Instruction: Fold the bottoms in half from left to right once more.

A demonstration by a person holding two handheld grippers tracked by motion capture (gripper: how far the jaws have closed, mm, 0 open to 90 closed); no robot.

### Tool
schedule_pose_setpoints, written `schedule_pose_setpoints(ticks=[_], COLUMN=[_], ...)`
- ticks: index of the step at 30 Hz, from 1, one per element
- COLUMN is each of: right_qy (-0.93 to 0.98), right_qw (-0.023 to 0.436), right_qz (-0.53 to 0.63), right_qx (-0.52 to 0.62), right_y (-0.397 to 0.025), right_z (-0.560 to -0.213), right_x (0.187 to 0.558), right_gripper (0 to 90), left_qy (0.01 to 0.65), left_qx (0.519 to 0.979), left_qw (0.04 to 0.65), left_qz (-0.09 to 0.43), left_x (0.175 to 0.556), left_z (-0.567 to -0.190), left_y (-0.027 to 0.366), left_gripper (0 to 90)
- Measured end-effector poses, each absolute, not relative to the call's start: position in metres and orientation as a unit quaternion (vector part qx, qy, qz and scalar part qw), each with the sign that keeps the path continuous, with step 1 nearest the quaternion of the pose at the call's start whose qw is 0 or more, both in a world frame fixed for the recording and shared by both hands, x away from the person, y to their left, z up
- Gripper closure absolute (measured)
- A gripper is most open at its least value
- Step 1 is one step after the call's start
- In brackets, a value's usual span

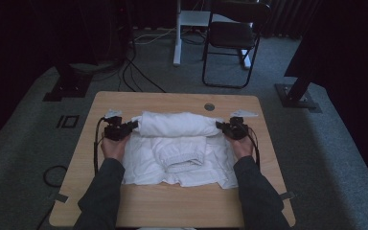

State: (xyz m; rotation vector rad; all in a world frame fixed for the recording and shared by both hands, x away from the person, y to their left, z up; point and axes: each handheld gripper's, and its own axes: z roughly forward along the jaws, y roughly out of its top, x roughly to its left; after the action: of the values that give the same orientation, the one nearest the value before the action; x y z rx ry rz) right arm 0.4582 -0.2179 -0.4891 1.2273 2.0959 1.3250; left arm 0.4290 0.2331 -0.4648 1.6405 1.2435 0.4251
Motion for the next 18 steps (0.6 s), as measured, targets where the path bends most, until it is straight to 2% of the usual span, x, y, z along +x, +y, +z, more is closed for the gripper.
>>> schedule_pose_setpoints(ticks=[5,9,12,18], right_qy=[0.727,0.717,0.735,0.749], right_qw=[0.221,0.22,0.217,0.176], right_qz=[0.512,0.538,0.526,0.518], right_qx=[0.401,0.385,0.369,0.373], right_y=[-0.229,-0.239,-0.24,-0.246], right_z=[-0.447,-0.432,-0.44,-0.479], right_x=[0.442,0.424,0.405,0.376], right_gripper=[86.6,86.7,86.5,86.2], left_qy=[0.48,0.46,0.455,0.465], left_qx=[0.655,0.657,0.659,0.669], left_qw=[0.56,0.578,0.584,0.572], left_qz=[0.165,0.152,0.133,0.098], left_x=[0.41,0.384,0.365,0.336], left_z=[-0.431,-0.431,-0.444,-0.484], left_y=[0.246,0.25,0.254,0.258], left_gripper=[85.0,84.9,84.6,83.0])
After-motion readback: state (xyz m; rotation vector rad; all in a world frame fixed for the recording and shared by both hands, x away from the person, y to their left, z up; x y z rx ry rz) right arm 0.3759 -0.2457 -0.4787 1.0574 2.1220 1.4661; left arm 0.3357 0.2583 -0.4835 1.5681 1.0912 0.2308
